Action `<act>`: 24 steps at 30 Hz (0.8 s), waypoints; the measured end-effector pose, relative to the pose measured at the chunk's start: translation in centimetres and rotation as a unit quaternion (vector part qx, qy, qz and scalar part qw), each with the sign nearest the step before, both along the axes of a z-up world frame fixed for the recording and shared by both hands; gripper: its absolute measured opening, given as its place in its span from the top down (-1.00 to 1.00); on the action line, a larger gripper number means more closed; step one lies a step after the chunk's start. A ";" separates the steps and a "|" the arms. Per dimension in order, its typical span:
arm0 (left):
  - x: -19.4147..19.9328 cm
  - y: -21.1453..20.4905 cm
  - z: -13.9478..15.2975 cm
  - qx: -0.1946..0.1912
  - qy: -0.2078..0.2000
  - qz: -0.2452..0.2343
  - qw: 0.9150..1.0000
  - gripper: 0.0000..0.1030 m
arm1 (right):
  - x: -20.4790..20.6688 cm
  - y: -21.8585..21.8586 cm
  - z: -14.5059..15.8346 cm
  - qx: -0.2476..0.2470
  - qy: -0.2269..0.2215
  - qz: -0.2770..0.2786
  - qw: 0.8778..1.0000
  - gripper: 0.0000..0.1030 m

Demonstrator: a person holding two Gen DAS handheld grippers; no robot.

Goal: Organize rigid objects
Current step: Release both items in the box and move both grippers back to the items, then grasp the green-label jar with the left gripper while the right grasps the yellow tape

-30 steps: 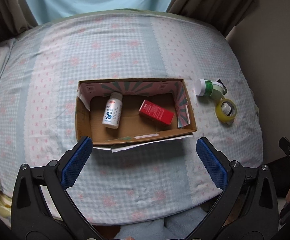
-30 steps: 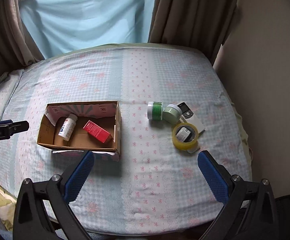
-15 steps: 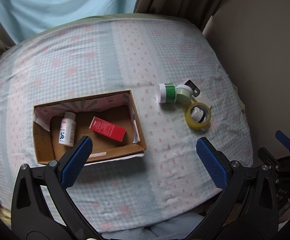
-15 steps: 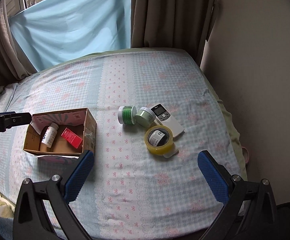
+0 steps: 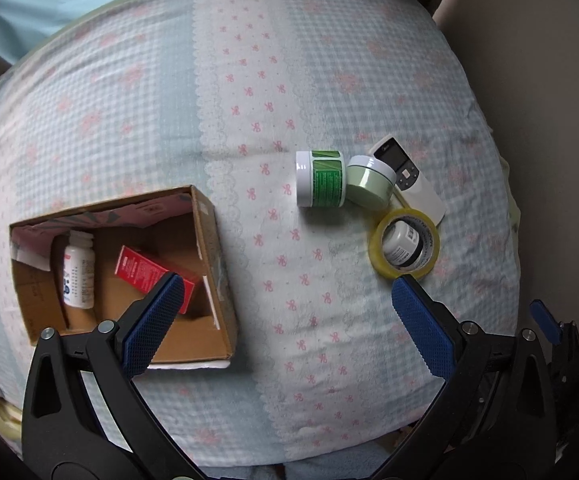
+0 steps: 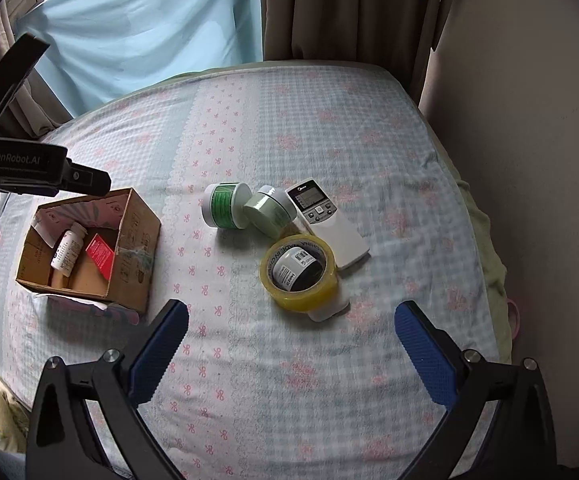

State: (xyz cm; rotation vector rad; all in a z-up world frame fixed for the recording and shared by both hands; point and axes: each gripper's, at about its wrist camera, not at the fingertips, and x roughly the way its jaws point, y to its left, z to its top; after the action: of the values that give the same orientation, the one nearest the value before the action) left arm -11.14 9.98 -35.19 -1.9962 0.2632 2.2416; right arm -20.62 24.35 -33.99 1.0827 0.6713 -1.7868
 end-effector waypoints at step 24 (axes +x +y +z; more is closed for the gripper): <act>-9.3 3.4 -16.5 -0.070 -0.097 0.067 0.991 -0.97 | -1.7 -5.2 -15.7 0.039 0.033 -0.016 0.999 -1.00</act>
State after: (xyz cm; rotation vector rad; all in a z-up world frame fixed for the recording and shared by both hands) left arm -20.40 13.40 -51.71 -2.3524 0.2802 2.1365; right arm -22.34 19.19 -49.65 1.0945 0.7743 -1.8434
